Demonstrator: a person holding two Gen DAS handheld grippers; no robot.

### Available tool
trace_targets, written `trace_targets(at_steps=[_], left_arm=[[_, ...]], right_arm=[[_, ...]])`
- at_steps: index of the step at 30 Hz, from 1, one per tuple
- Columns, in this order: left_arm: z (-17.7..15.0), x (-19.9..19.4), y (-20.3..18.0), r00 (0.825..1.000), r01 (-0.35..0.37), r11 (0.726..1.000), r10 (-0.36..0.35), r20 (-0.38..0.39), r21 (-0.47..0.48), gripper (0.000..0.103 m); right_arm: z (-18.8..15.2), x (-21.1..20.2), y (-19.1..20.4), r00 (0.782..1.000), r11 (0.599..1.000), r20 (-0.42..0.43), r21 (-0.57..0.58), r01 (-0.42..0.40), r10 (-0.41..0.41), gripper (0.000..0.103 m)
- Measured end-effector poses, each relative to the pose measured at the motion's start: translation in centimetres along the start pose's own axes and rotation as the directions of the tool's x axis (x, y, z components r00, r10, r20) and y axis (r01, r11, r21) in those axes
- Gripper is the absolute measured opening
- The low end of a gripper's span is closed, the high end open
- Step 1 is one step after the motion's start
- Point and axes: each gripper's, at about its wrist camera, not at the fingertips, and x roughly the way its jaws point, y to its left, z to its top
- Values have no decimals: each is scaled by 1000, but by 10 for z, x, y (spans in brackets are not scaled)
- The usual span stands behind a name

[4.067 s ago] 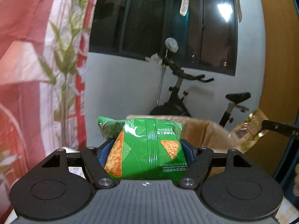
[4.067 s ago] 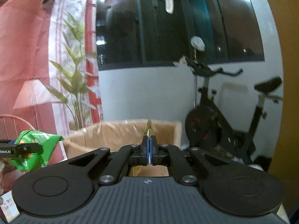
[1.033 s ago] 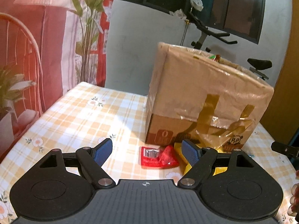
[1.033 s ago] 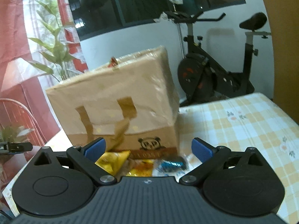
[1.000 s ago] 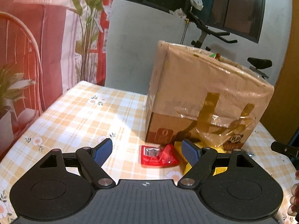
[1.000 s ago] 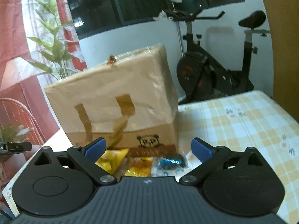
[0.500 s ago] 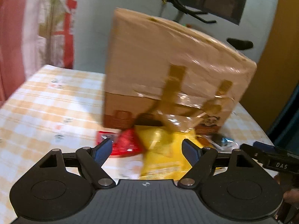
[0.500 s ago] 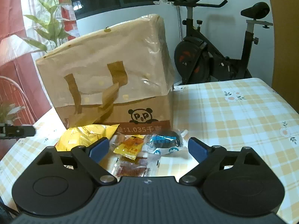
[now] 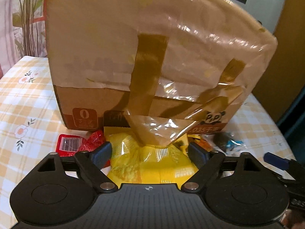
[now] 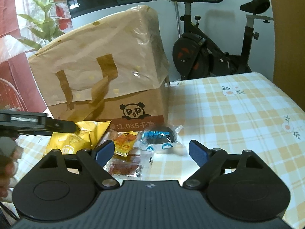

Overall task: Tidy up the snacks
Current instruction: 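Grasp the yellow chip bag with the left tool while the right tool grasps the orange candy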

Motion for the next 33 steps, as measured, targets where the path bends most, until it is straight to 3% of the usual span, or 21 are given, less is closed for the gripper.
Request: trace_targets(at_steps=[4,9,19,26,33], left_arm=[[-3,10,-1,999,-3,1000,3,-34,22,94],[-10,-4,-7,1000,-3,994,5,-11,113,79],[-29,-56,13,998,33,998,-36,54,53,78],[-42,-82,35,993,-15,1000,16,114,-10,78],[-45,-90,57,988,-70,996,78,136,-62,78]], right_arm=[[-3,0,-1,1000,1000,-8,3,-8,8,86],[-5,-2,0,1000,1000,-18,11,-19,19,79],[-7,-4,11,998,998,-32,-15,-57,56,69],[-9,2,18,994,995,-69,-32,-90,88,62],[1,22,33,988,990,-92,-60,-131,125,49]])
